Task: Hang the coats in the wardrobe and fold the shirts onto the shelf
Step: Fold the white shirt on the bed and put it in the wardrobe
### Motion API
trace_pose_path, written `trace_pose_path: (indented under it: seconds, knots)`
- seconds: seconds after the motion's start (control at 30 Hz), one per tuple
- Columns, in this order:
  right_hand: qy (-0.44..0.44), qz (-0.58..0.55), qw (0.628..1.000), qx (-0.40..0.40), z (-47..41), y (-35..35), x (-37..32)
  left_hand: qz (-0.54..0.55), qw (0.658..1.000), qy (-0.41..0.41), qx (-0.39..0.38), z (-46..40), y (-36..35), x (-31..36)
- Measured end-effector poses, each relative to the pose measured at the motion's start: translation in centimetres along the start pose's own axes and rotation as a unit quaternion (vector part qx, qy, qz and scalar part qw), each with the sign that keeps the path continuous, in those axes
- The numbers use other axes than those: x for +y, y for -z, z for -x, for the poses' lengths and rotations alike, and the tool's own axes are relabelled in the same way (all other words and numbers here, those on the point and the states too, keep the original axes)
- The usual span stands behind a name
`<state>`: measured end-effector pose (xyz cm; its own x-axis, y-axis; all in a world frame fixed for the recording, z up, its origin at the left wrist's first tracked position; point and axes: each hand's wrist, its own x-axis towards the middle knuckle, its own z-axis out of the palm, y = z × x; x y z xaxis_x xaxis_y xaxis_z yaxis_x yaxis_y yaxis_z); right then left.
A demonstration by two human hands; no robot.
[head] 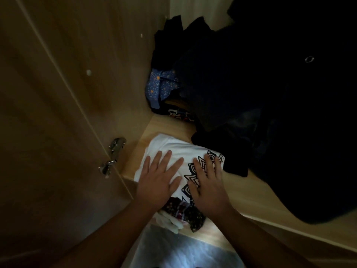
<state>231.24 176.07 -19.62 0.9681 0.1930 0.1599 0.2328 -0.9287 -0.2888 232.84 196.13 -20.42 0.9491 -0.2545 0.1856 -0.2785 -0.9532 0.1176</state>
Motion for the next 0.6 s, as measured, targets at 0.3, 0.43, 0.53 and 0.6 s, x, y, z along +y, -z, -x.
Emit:
trace_pose_path:
  seconds: [0.3, 0.43, 0.53, 0.6]
  knots:
    - [0.002, 0.013, 0.999, -0.05, -7.0, -2.1, -3.1, -0.025, 0.998, 0.049, -0.017, -3.2, 0.6, -4.7]
    - [0.001, -0.009, 0.999, -0.046, -8.0, -1.9, -1.9, -0.023, 0.999, 0.032, -0.025, -4.5, 0.2, -5.2]
    - [-0.005, -0.03, 0.999, -0.031, -7.8, -2.2, -2.0, -0.025, 0.999, 0.026, -0.028, -4.9, -0.2, -5.7]
    - [-0.008, -0.03, 0.999, -0.022, -7.6, -2.5, -1.9, -0.023, 0.999, 0.023, -0.019, -4.8, -0.5, -5.6]
